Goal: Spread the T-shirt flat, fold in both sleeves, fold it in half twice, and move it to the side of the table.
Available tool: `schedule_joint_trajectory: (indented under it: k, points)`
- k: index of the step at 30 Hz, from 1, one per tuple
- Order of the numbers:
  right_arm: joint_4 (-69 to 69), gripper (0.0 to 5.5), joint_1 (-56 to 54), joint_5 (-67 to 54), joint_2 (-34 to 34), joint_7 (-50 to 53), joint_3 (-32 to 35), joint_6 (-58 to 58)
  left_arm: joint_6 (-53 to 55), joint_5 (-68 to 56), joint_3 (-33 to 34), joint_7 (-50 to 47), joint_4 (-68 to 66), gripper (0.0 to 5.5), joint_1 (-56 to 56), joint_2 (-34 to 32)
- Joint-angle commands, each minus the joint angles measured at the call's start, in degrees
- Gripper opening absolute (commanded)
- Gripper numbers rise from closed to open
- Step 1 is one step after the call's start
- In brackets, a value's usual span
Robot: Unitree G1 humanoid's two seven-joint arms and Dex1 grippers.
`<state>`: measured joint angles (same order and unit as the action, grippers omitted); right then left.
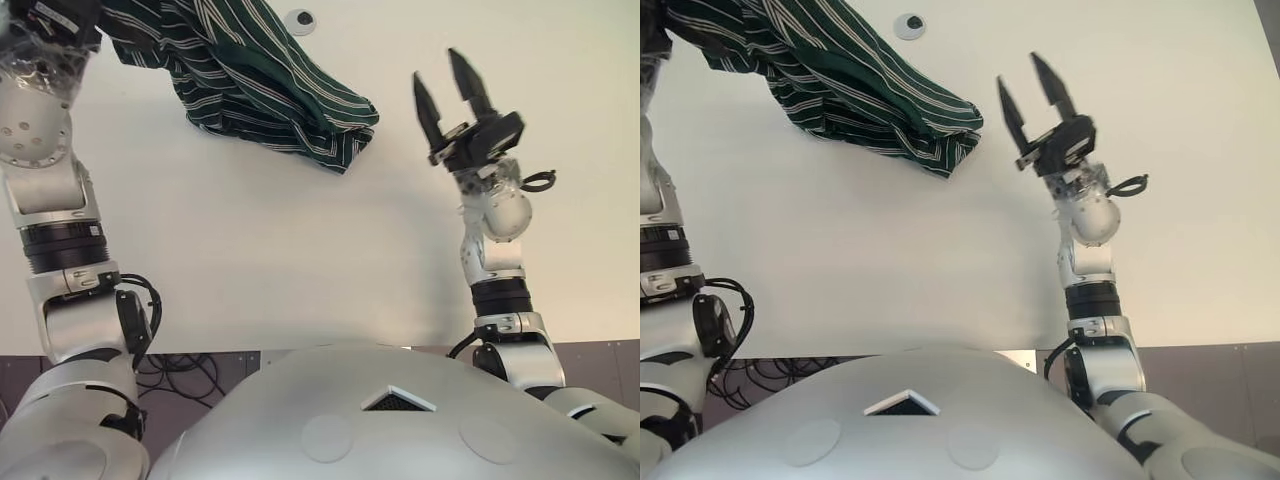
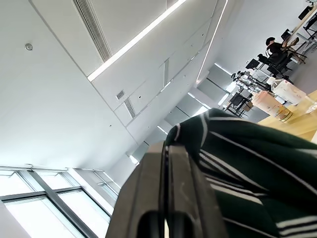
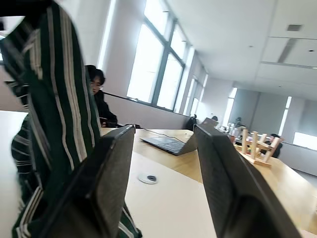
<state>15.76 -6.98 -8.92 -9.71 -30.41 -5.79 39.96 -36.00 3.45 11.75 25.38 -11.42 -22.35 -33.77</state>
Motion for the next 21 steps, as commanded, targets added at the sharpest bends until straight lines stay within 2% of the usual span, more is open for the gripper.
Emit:
schedule_joint_trajectory:
  k: [1, 12, 16, 21]
  points:
    - [2.7, 2.16, -0.5, 5.5, 0.4, -0.5, -3.8, 1.2, 1.6, -0.4, -0.8, -0.4, 2.3, 0.02, -0.1, -0.8]
    - [20.9, 2.16, -8.8, 31.4, 1.9, 19.3, -10.4, 4.7, 9.7, -3.9, -0.7, 0.4, 10.4, 0.02, 1.2, -1.3]
    - [25.7, 2.16, -12.6, 34.7, 2.6, 26.0, -10.6, 2.6, 11.6, -4.4, -0.8, 0.4, 12.9, 0.02, 1.8, -1.2]
    - [28.7, 2.16, -14.9, 35.9, 2.3, 28.3, -12.0, 1.8, 13.6, -4.8, -0.8, 0.4, 15.4, 0.02, 2.1, -1.3]
